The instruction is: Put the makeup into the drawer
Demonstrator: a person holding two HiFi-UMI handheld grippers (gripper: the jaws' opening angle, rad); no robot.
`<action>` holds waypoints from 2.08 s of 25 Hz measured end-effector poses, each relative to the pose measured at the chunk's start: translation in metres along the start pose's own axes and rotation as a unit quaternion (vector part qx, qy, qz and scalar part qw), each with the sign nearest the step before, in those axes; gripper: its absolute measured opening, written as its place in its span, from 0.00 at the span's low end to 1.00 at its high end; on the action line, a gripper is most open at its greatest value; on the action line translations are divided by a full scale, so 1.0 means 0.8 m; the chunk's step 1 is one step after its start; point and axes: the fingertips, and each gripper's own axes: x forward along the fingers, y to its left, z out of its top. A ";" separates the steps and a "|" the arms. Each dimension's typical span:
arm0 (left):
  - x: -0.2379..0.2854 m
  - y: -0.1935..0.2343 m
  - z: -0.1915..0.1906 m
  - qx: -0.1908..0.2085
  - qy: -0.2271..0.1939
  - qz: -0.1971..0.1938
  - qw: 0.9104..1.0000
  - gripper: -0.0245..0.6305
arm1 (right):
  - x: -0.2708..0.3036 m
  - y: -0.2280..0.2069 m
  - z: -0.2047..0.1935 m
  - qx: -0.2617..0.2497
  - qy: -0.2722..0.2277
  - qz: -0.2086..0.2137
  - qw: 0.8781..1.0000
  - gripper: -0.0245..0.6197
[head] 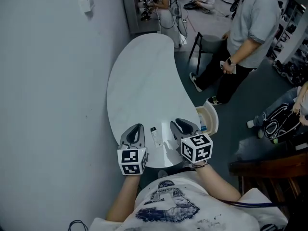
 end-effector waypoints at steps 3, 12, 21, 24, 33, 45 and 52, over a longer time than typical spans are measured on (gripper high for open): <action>-0.002 0.004 0.000 -0.001 -0.002 0.000 1.000 0.11 | 0.003 0.004 0.002 -0.001 0.000 0.002 1.000 0.20; -0.008 0.011 -0.004 -0.003 -0.001 -0.003 1.000 0.11 | 0.011 0.018 -0.004 -0.002 0.008 0.011 1.000 0.20; -0.005 0.021 -0.015 -0.020 0.001 -0.003 1.000 0.11 | 0.027 0.023 -0.017 -0.008 0.026 0.015 1.000 0.20; -0.010 0.026 -0.021 -0.020 0.004 0.002 1.000 0.11 | 0.030 0.031 -0.022 -0.009 0.032 0.019 0.999 0.20; -0.020 0.025 -0.044 -0.035 0.019 0.013 0.999 0.11 | 0.029 0.036 -0.049 -0.016 0.063 0.026 0.998 0.20; 0.007 0.060 -0.106 -0.046 0.045 0.033 0.997 0.11 | 0.093 0.027 -0.113 -0.032 0.125 0.038 0.991 0.20; 0.026 0.073 -0.130 -0.052 0.062 0.044 0.996 0.11 | 0.128 0.022 -0.141 -0.035 0.162 0.049 0.985 0.20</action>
